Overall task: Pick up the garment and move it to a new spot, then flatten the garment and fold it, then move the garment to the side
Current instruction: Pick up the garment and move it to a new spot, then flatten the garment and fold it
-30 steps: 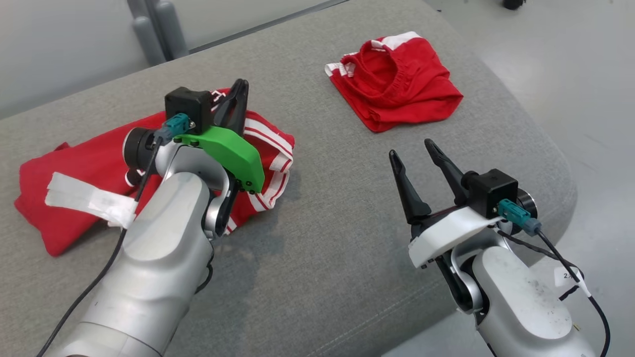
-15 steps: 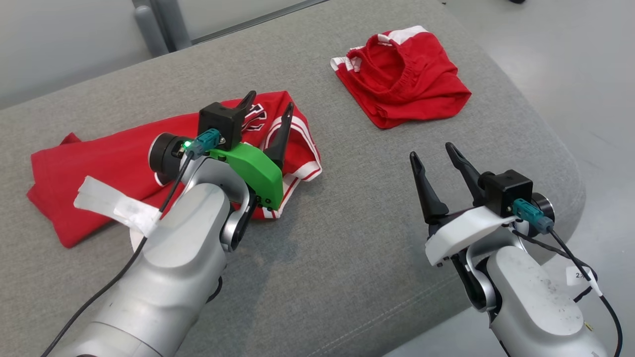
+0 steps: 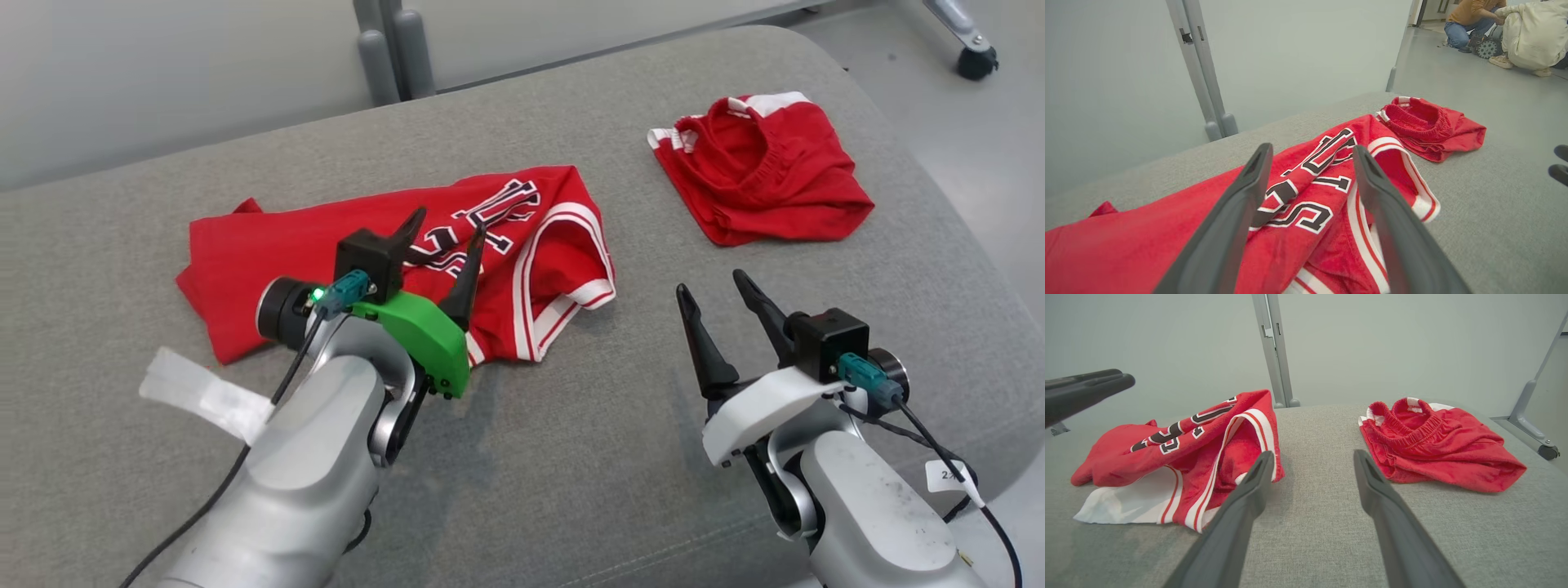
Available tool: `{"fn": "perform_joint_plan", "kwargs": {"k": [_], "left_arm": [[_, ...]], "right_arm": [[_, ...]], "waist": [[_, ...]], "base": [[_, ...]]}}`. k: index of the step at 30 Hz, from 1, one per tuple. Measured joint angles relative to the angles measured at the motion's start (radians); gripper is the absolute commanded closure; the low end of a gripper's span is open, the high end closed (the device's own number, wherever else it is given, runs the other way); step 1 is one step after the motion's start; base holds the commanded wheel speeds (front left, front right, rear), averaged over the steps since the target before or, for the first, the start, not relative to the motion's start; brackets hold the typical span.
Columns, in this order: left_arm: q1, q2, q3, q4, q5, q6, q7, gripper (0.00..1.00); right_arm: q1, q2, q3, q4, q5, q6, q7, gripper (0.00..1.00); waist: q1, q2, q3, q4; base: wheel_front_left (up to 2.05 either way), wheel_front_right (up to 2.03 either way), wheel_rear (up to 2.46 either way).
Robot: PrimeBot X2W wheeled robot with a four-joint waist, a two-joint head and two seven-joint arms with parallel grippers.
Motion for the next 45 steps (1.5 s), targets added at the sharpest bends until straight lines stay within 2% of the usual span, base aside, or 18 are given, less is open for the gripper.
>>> {"fn": "perform_joint_plan", "kwargs": {"k": [8, 13, 20, 27, 41, 45], "left_arm": [[0.117, 0.002, 0.055, -0.016, -0.008, 0.027, -0.006, 0.00], [0.183, 0.003, 0.083, -0.058, -0.028, 0.039, -0.006, 0.00], [0.214, 0.004, 0.092, -0.141, -0.017, 0.041, -0.006, 0.00], [0.229, 0.006, 0.098, -0.220, -0.002, 0.049, -0.006, 0.00], [0.268, 0.008, 0.107, -0.324, 0.015, 0.050, -0.008, 0.00], [0.279, 0.008, 0.120, -0.329, 0.028, 0.058, -0.008, 0.00]], "right_arm": [[0.018, 0.004, 0.018, 0.014, 0.000, 0.003, -0.004, 0.00], [0.018, 0.004, 0.058, 0.024, -0.003, 0.036, -0.004, 0.00], [-0.010, -0.007, 0.150, 0.101, -0.052, 0.105, 0.026, 0.00], [-0.098, -0.015, 0.179, 0.211, -0.077, 0.142, 0.085, 0.00], [-0.203, -0.039, 0.232, 0.409, -0.119, 0.168, 0.174, 0.00], [-0.218, -0.039, 0.245, 0.451, -0.134, 0.174, 0.177, 0.00]], "waist": [[0.0000, 0.0000, -0.050, 0.082], [0.0000, 0.0000, -0.070, 0.129], [0.0000, 0.0000, -0.072, 0.206], [0.0000, 0.0000, -0.061, 0.296], [0.0000, 0.0000, -0.004, 0.470], [0.0000, 0.0000, 0.017, 0.489]], "base": [[0.00, 0.00, 0.00], [0.00, 0.00, 0.00], [0.00, 0.00, 0.00], [0.00, 0.00, 0.00], [0.00, 0.00, 0.00], [0.00, 0.00, 0.00]]}}
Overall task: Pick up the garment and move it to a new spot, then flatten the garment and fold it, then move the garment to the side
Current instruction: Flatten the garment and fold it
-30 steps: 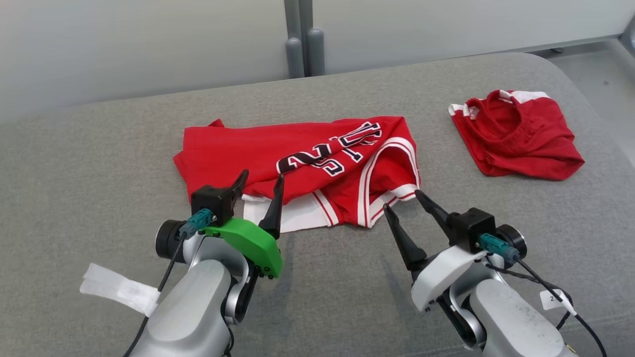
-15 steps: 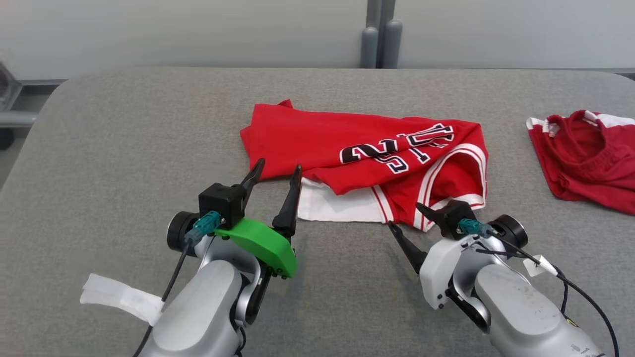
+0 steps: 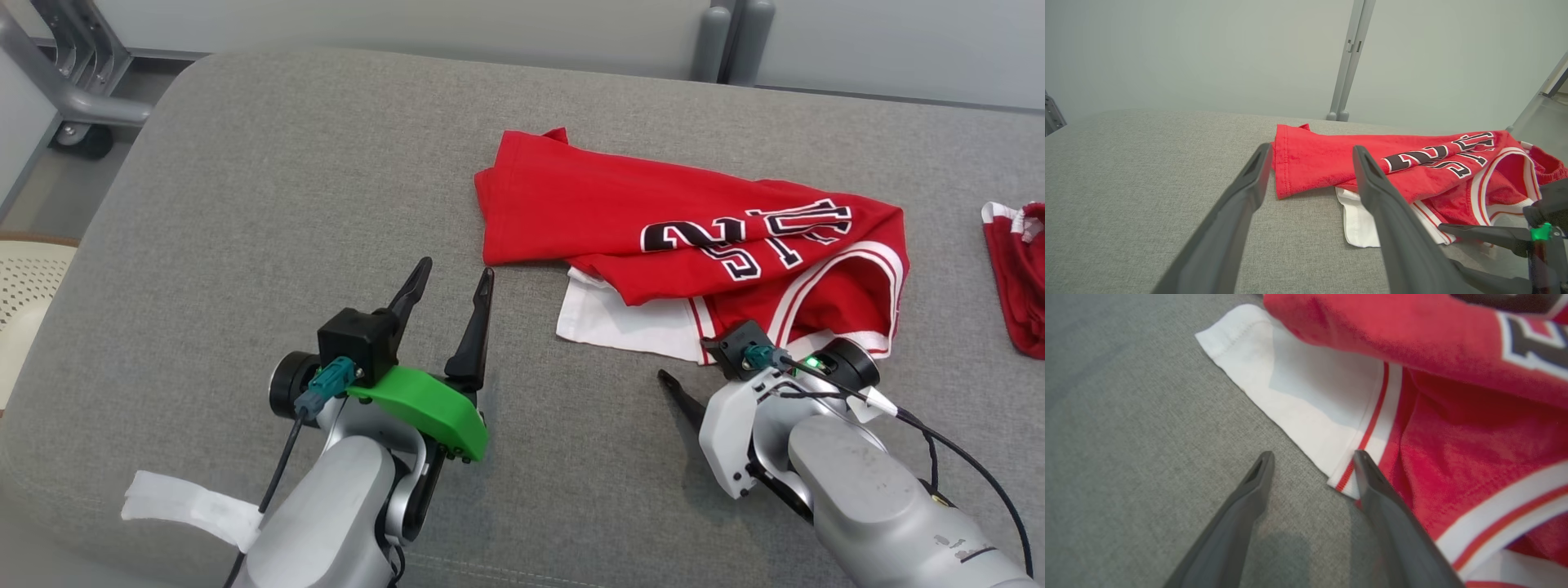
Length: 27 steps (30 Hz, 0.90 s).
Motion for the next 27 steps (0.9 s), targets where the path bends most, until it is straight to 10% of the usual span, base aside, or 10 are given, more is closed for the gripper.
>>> {"fn": "perform_joint_plan", "kwargs": {"k": [7, 9, 14, 27], "left_arm": [[0.016, 0.000, 0.006, -0.016, 0.007, 0.001, 0.000, 0.00], [0.016, 0.000, 0.007, -0.021, 0.007, 0.001, 0.000, 0.00], [0.023, 0.000, 0.010, -0.027, 0.015, 0.001, 0.000, 0.00], [0.069, 0.003, 0.068, -0.027, 0.043, 0.004, 0.000, 0.00]], "right_arm": [[-0.045, -0.001, 0.013, 0.047, -0.018, 0.002, -0.002, 0.06], [-0.058, -0.001, 0.019, 0.061, -0.026, 0.002, -0.003, 0.50], [-0.078, 0.001, 0.022, 0.088, -0.027, 0.002, -0.020, 1.00], [-0.096, 0.025, 0.014, 0.072, -0.026, 0.003, -0.178, 1.00]], "waist": [[0.0000, 0.0000, 0.013, 0.007], [0.0000, 0.0000, 0.016, 0.006], [0.0000, 0.0000, 0.021, 0.003], [0.0000, 0.0000, 0.007, -0.045]], "base": [[0.00, 0.00, 0.00], [0.00, 0.00, 0.00], [0.00, 0.00, 0.00], [0.00, 0.00, 0.00]]}}
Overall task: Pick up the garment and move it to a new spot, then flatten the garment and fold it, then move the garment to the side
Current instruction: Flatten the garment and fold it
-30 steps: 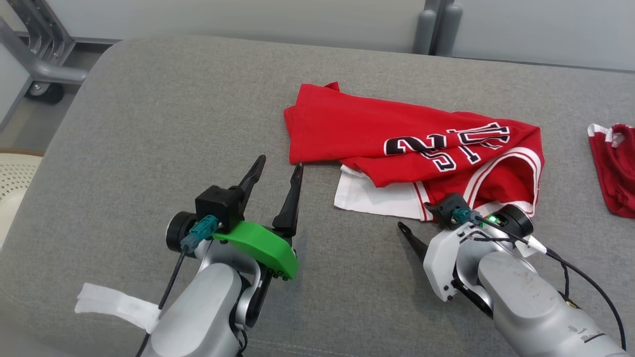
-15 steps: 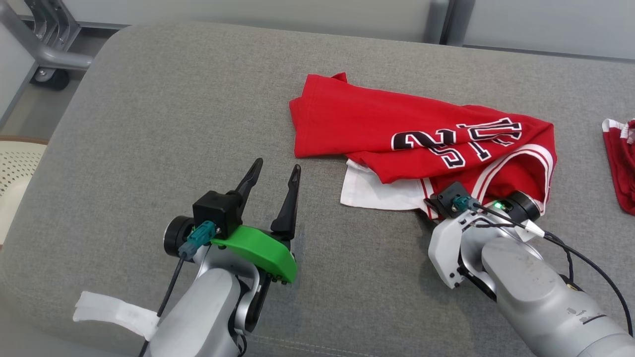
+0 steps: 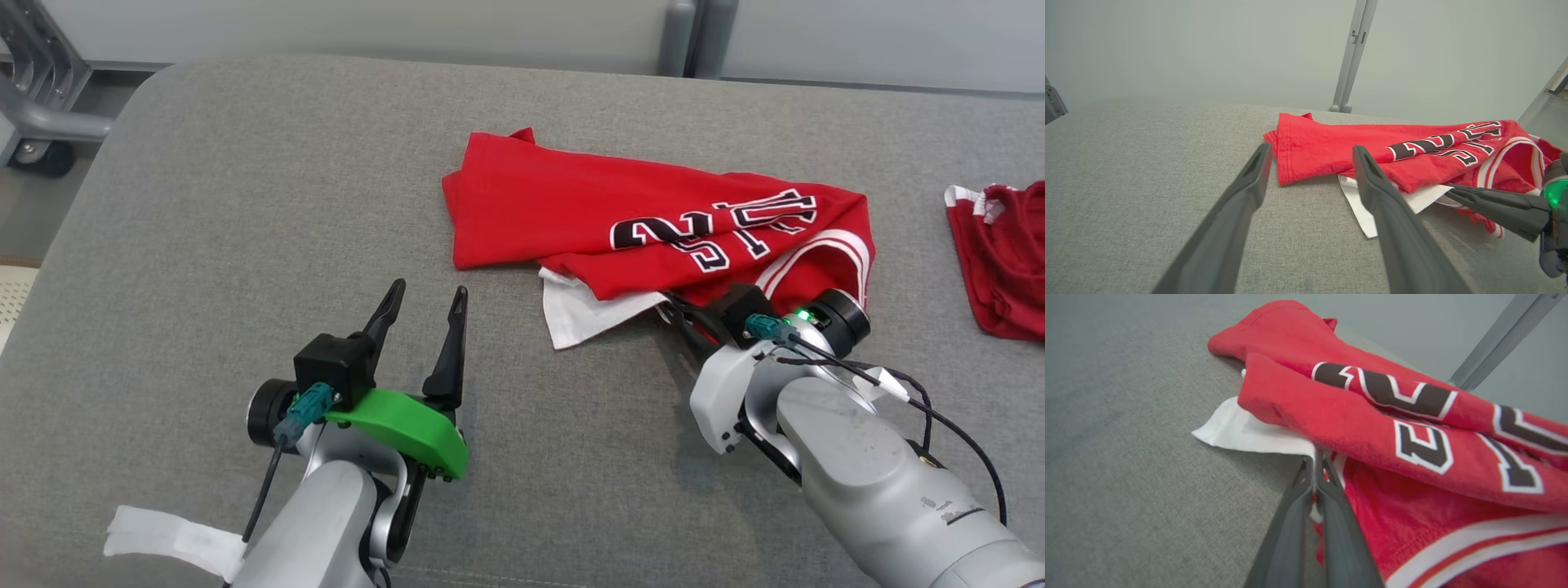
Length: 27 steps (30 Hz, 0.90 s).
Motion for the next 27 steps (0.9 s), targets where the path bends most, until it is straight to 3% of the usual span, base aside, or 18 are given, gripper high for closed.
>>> {"fn": "perform_joint_plan", "kwargs": {"k": [13, 18, 27], "left_arm": [[0.079, 0.014, 0.078, -0.006, 0.009, 0.000, 0.000, 0.00], [0.109, 0.018, 0.106, -0.023, 0.012, 0.000, 0.000, 0.00], [0.126, 0.017, 0.119, -0.050, 0.031, 0.000, 0.000, 0.00]], "right_arm": [[0.152, -0.084, -0.025, -0.164, 0.000, -0.037, -0.021, 1.00], [0.201, -0.142, -0.049, -0.269, 0.000, -0.045, -0.020, 1.00], [0.302, -0.254, -0.120, -0.312, 0.038, -0.046, -0.020, 1.00]], "waist": [[0.0000, 0.0000, -0.054, -0.121], [0.0000, 0.0000, -0.074, -0.184], [0.0000, 0.0000, -0.093, -0.289]], "base": [[0.00, 0.00, 0.00], [0.00, 0.00, 0.00], [0.00, 0.00, 0.00]]}}
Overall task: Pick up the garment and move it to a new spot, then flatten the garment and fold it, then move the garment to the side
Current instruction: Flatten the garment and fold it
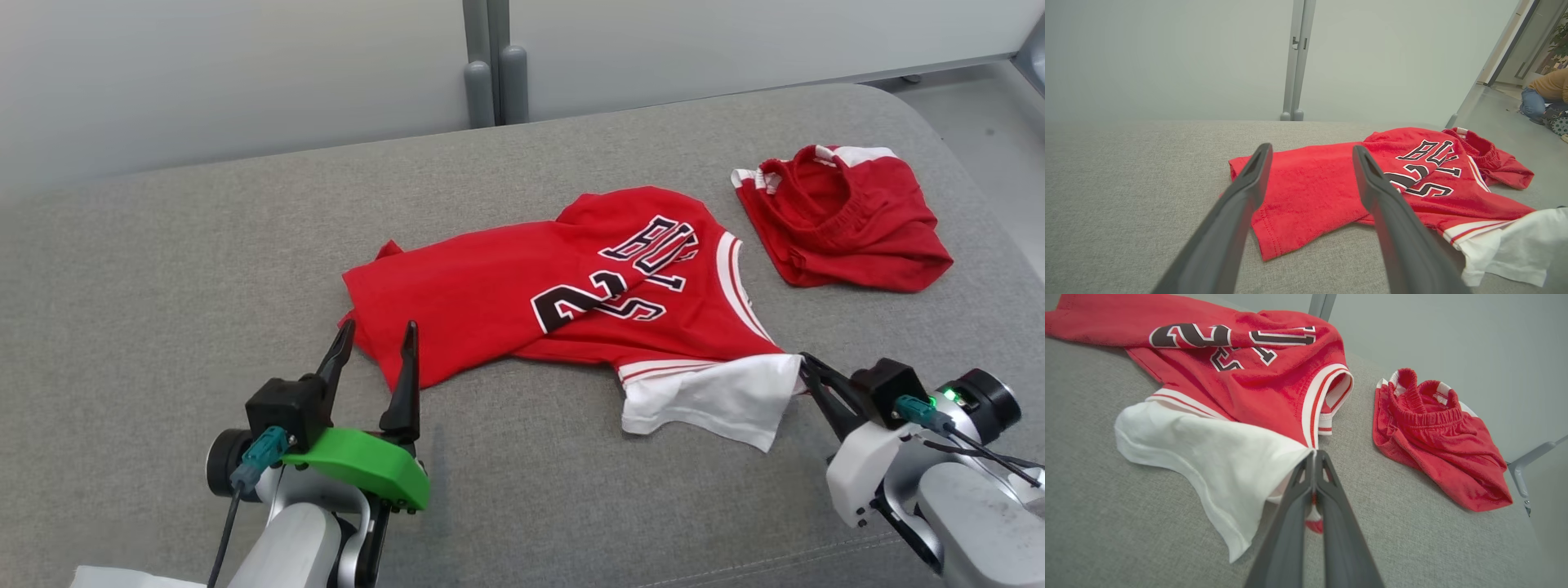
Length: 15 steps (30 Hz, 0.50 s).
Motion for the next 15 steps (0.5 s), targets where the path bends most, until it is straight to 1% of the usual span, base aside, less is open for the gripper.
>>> {"fn": "perform_joint_plan", "kwargs": {"k": [5, 8, 9, 11, 12, 13, 15], "left_arm": [[0.001, -0.002, -0.013, -0.009, 0.012, 0.004, 0.000, 0.00], [0.001, -0.002, -0.017, -0.011, 0.013, 0.004, 0.000, 0.00], [0.002, -0.002, -0.017, -0.011, 0.013, 0.004, 0.000, 0.00], [0.003, -0.002, -0.017, -0.012, 0.017, 0.004, 0.000, 0.00], [0.003, -0.002, -0.019, -0.012, 0.020, 0.004, 0.000, 0.00], [0.003, -0.002, -0.022, -0.012, 0.021, 0.004, 0.000, 0.00], [0.003, -0.002, -0.026, -0.013, 0.021, 0.004, 0.000, 0.00]], "right_arm": [[0.026, -0.035, -0.034, 0.016, 0.032, 0.000, 0.000, 1.00], [0.021, -0.040, -0.054, 0.017, 0.041, 0.000, 0.000, 1.00], [0.017, -0.039, -0.060, 0.019, 0.042, 0.001, 0.000, 0.95], [0.003, -0.038, -0.064, 0.026, 0.048, 0.002, 0.000, 0.59], [-0.003, -0.038, -0.064, 0.026, 0.048, 0.002, 0.000, 0.16], [-0.007, -0.038, -0.065, 0.024, 0.048, 0.002, 0.000, 0.00], [-0.014, -0.038, -0.075, 0.016, 0.048, 0.001, 0.000, 0.00]], "waist": [[0.0000, 0.0000, 0.009, -0.024], [0.0000, 0.0000, 0.021, -0.028], [0.0000, 0.0000, 0.024, -0.029], [0.0000, 0.0000, 0.032, -0.033], [0.0000, 0.0001, 0.035, -0.035], [0.0000, 0.0001, 0.039, -0.036], [0.0000, 0.0000, 0.047, -0.038]], "base": [[0.00, 0.00, 0.00], [0.00, 0.00, 0.00], [0.00, 0.00, 0.00], [0.00, 0.00, 0.00], [0.00, 0.00, 0.00], [0.00, 0.00, 0.00], [0.00, 0.00, 0.00]]}}
